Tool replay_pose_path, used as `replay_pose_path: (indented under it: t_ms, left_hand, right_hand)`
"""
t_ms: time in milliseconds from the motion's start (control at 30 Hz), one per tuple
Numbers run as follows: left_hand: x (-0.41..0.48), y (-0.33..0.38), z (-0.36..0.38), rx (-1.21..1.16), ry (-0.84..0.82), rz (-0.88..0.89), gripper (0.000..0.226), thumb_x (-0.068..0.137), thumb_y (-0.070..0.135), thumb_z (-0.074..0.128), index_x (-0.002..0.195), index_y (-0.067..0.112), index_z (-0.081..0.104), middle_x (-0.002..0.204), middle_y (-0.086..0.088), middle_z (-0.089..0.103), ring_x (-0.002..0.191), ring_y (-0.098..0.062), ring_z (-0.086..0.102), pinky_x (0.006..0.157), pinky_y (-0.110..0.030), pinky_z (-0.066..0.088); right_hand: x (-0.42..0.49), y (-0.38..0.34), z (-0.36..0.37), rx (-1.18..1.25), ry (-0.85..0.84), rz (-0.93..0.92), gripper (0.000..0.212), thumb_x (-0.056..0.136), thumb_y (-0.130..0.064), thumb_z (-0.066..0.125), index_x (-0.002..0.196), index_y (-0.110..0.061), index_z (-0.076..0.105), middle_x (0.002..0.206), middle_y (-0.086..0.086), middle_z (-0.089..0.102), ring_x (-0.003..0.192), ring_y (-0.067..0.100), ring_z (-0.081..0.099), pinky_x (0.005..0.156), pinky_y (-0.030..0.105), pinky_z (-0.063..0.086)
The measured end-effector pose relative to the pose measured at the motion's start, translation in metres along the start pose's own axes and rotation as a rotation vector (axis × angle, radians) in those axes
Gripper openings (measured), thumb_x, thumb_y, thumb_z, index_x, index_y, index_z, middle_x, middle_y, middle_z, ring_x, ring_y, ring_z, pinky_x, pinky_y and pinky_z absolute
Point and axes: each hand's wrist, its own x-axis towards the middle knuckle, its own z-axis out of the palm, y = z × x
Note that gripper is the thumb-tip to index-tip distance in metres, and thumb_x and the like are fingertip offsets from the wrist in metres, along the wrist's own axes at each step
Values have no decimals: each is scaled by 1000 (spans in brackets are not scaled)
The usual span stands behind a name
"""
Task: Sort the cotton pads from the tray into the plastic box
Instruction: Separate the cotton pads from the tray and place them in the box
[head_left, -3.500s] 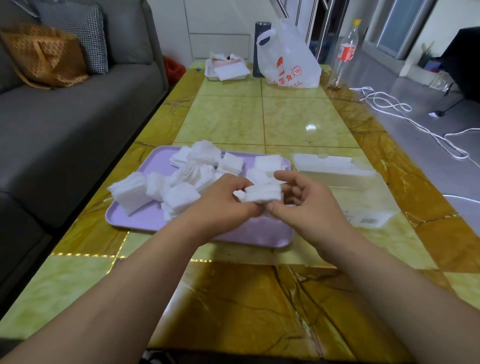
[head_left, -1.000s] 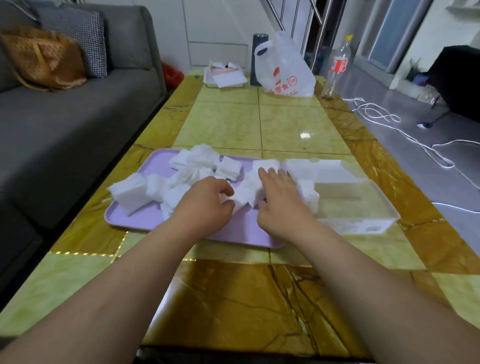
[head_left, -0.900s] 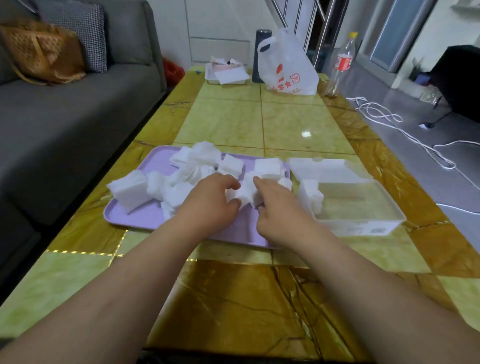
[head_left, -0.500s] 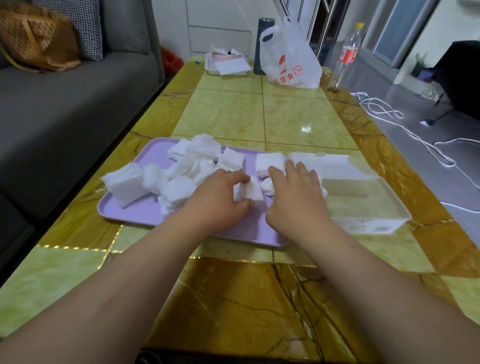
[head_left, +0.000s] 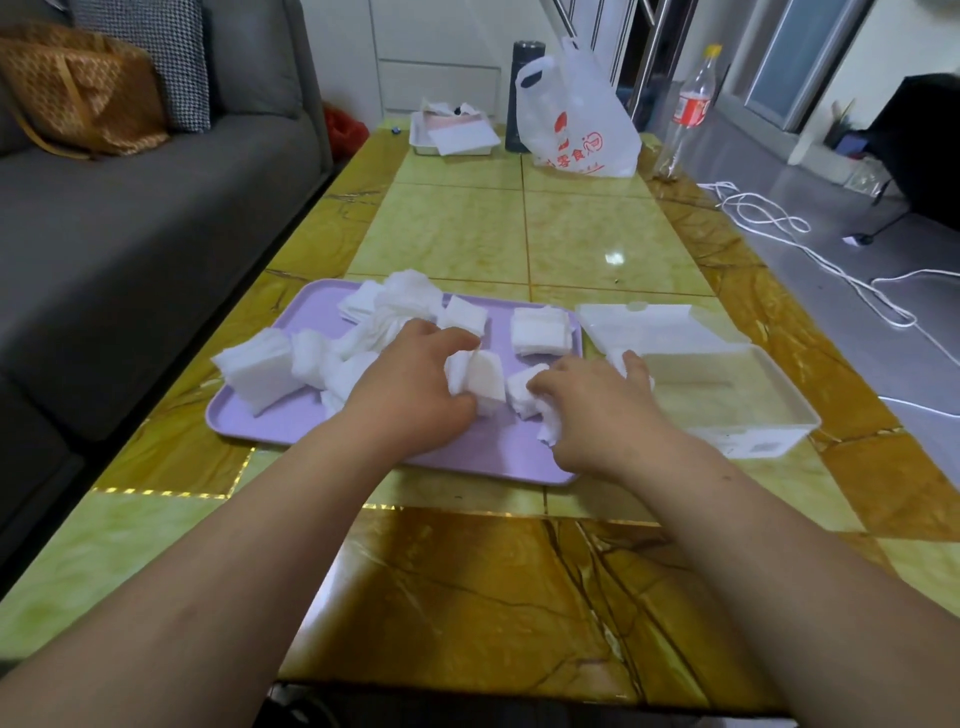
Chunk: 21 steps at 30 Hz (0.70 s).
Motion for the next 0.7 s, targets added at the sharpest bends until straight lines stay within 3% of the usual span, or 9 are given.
replay_pose_path:
  t_ms: [67, 133, 167, 267, 367, 433, 467, 600, 700]
  left_hand:
    - [-4, 5, -1, 30, -26, 0, 69, 79, 25, 71, 143, 40, 50, 159, 3, 31, 144, -24, 37, 113, -41, 41]
    - [-9, 13, -2, 42, -57, 3, 72, 82, 23, 68, 147, 40, 44, 167, 4, 15, 153, -22, 16, 117, -41, 29]
    - [-11, 16, -2, 40, -67, 12, 72, 83, 22, 68, 148, 40, 43, 168, 5, 12, 154, -21, 11, 118, -41, 26]
    - [-16, 24, -2, 27, -45, 65, 72, 82, 18, 68, 148, 37, 46, 168, 5, 16, 153, -21, 12, 120, -38, 21]
    - [-18, 30, -3, -194, 19, 67, 65, 79, 16, 66, 141, 32, 54, 148, 10, 45, 136, -17, 41, 113, -29, 36]
    - [-18, 36, -7, -434, 7, 0, 59, 83, 6, 65, 137, 29, 58, 128, 14, 60, 116, -9, 58, 93, -23, 54]
    - [-18, 38, -8, -547, -29, -32, 57, 84, 1, 65, 135, 27, 60, 120, 12, 66, 110, -10, 64, 85, -25, 59]
    - [-18, 35, -3, -652, -130, -55, 42, 86, 11, 79, 123, 25, 66, 92, 5, 72, 84, -13, 70, 74, -32, 58]
    - [-17, 33, -1, -644, -166, -53, 24, 87, 20, 81, 109, 21, 72, 84, -2, 70, 73, -11, 66, 66, -24, 53]
  right_hand:
    - [-2, 3, -4, 21, 70, 8, 30, 82, -24, 65, 112, -30, 66, 111, -1, 62, 115, 26, 57, 116, 51, 22]
    - [-5, 7, -6, 61, 208, -8, 10, 78, -19, 63, 86, -22, 68, 87, 0, 63, 98, 29, 61, 91, 37, 37]
    - [-5, 10, -6, 99, 262, -14, 3, 77, -18, 63, 76, -21, 64, 80, 1, 60, 90, 30, 62, 76, 33, 37]
    - [-13, 14, -10, 352, 374, 0, 27, 80, -26, 70, 63, -19, 50, 67, 1, 54, 74, 29, 58, 57, 36, 37]
    - [-25, 11, -17, 858, 374, 61, 23, 85, -24, 78, 79, -5, 66, 75, 16, 65, 71, 30, 65, 60, 39, 52]
    - [-31, 9, -16, 1188, 220, 112, 5, 92, -13, 72, 94, -9, 71, 91, 13, 74, 84, 28, 74, 62, 39, 63]
    - [-32, 9, -14, 1274, 155, 125, 9, 95, -7, 67, 101, -12, 72, 98, 10, 75, 90, 28, 75, 64, 37, 63]
    - [-30, 10, -7, 1344, 53, 101, 36, 97, 6, 50, 122, -13, 68, 111, 8, 76, 97, 25, 75, 69, 33, 63]
    - [-27, 10, -5, 1357, 28, 108, 44, 95, 9, 44, 121, -17, 69, 109, 6, 77, 97, 22, 76, 77, 41, 65]
